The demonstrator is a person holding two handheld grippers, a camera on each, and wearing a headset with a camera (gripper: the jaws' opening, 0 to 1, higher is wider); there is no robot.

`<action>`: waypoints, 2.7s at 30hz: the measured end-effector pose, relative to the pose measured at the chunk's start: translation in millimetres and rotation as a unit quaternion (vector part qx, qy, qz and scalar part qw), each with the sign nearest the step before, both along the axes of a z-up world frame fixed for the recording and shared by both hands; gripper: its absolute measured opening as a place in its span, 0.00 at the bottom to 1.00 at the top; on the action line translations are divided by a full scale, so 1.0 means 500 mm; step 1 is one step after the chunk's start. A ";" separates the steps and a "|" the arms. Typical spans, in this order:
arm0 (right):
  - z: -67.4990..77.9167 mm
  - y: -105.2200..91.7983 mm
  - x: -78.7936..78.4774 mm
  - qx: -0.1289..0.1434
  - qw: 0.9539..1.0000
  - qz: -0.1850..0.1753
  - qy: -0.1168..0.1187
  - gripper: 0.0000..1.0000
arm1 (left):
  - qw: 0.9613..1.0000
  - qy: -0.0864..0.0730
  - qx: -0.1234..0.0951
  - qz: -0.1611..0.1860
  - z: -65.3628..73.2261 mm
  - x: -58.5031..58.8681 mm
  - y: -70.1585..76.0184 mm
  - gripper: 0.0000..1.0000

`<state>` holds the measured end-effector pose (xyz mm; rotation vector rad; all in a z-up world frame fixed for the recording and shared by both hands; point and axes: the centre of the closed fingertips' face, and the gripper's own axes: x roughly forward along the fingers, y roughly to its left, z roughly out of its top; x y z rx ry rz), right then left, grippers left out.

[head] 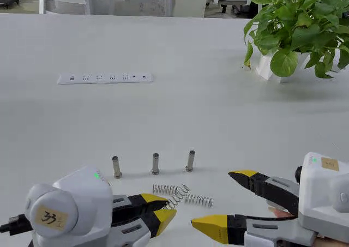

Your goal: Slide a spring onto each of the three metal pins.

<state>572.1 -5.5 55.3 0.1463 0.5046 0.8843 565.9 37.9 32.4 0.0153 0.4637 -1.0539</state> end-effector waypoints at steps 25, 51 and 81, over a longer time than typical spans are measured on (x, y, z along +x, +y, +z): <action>0.029 0.037 -0.029 0.108 0.992 0.021 0.064 0.14 | 0.999 -0.020 -0.018 -0.039 0.021 -0.028 -0.031 0.06; 0.046 0.058 -0.038 0.031 0.998 0.061 -0.002 0.07 | 0.999 -0.022 -0.008 -0.044 0.021 -0.029 -0.041 0.06; 0.028 0.045 -0.054 -0.131 0.973 0.179 -0.061 0.33 | 0.996 -0.032 0.018 -0.079 0.006 -0.043 -0.048 0.06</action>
